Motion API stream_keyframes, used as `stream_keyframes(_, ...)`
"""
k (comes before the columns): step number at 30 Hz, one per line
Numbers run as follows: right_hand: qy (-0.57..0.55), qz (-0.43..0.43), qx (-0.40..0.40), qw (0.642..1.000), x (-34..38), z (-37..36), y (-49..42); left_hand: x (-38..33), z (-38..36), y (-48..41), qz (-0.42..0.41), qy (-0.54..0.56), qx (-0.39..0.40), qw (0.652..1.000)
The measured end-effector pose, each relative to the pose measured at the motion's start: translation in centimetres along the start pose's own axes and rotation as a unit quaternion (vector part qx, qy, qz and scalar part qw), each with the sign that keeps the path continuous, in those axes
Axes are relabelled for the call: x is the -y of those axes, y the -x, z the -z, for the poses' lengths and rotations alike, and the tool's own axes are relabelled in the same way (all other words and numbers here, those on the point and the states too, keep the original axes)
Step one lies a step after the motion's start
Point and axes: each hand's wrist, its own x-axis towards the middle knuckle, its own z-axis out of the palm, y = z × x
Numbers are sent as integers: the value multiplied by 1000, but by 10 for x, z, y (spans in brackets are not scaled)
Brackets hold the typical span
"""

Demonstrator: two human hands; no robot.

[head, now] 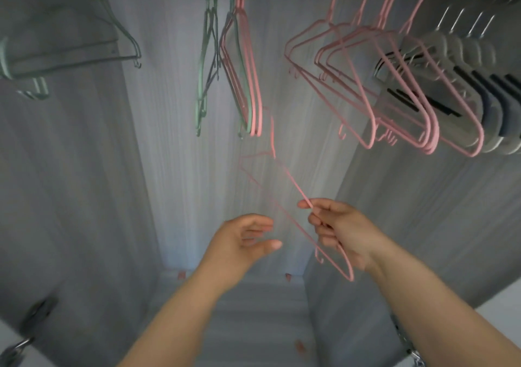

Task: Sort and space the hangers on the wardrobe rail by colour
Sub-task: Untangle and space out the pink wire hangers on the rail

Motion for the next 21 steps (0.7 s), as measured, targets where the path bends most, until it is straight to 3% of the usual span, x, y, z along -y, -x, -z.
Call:
stream_keyframes(6, -123, 37, -64, 990, 24, -28, -20, -18, -36, 12, -27, 34, 56, 997)
stream_keyframes(13, -211, 136, -83, 965, 64, -71, -14, -42, -19, 9, -91, 88, -21, 992)
stream_keyframes(21, -123, 246, -104, 956, 128, -83, 0, -81, -9, -11, -212, 118, -41, 969)
